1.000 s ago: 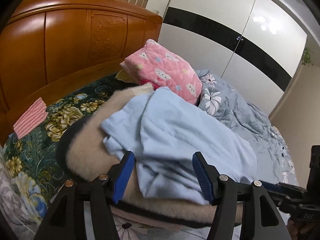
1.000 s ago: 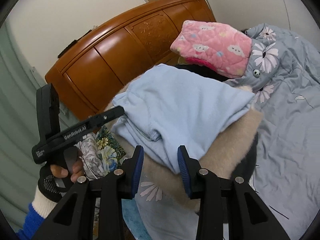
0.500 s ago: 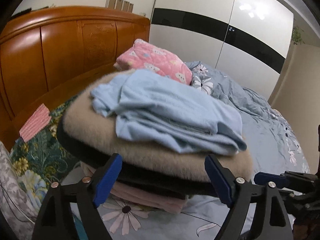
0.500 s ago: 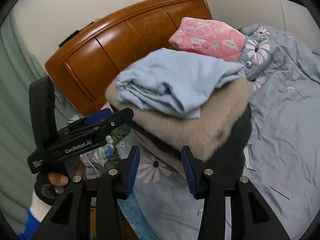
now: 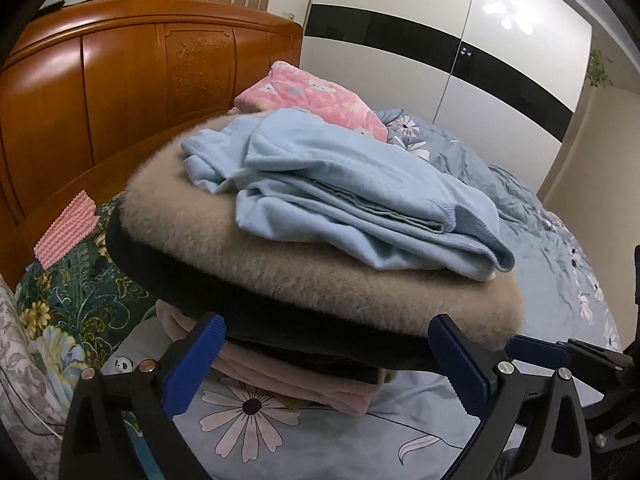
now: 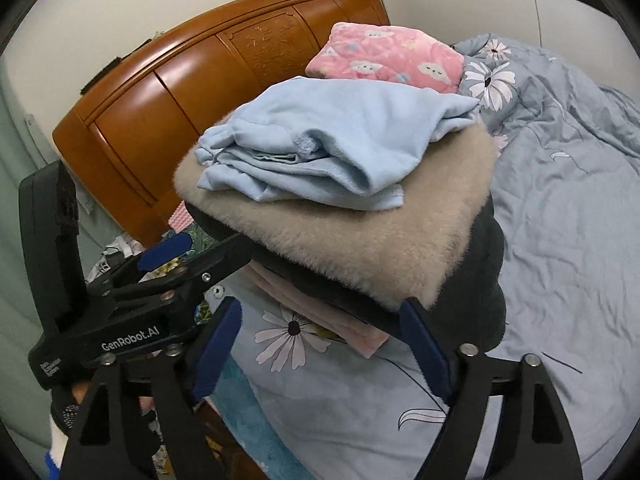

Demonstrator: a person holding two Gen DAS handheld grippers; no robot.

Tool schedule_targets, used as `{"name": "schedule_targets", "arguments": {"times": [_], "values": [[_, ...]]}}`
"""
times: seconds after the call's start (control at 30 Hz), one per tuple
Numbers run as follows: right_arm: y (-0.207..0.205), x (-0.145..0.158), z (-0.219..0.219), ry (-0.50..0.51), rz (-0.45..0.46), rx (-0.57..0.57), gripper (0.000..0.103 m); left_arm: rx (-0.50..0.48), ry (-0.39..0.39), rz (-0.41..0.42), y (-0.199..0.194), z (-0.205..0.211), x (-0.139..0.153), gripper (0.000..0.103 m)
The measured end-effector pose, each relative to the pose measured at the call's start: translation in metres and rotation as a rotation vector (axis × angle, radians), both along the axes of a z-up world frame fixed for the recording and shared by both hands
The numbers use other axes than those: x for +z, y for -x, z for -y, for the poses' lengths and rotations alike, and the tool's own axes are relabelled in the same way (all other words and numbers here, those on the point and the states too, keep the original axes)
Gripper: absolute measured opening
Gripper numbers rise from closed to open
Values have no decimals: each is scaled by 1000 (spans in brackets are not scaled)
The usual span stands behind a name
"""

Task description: Fold clothes

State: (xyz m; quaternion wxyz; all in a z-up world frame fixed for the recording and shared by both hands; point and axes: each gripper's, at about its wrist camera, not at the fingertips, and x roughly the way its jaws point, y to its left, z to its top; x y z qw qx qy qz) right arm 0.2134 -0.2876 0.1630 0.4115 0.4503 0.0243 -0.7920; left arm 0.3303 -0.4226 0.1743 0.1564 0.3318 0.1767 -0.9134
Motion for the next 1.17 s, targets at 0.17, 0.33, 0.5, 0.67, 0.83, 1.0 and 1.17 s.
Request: {"name": "schedule_targets", "arguments": {"times": [0.17, 0.33, 0.5, 0.67, 0.83, 1.0, 1.17], "values": [[-3, -2, 7, -16, -13, -28, 90, 22, 22, 4, -3, 7, -2, 103], [-6, -7, 11, -43, -21, -63, 103, 30, 61, 4, -6, 10, -2, 103], [-5, -9, 8, -65, -21, -111, 103, 41, 83, 11, -11, 18, -4, 103], [-2, -10, 9, -78, -22, -130, 103, 43, 69, 12, -13, 27, -10, 103], [-2, -15, 10, -103, -16, -140, 103, -7, 85, 42, -3, 18, -19, 103], [-1, -14, 7, -103, -20, -157, 103, -37, 112, 68, 8, 11, -23, 103], [2, -14, 7, -103, -14, -158, 103, -20, 111, 59, 7, 8, -22, 103]]}}
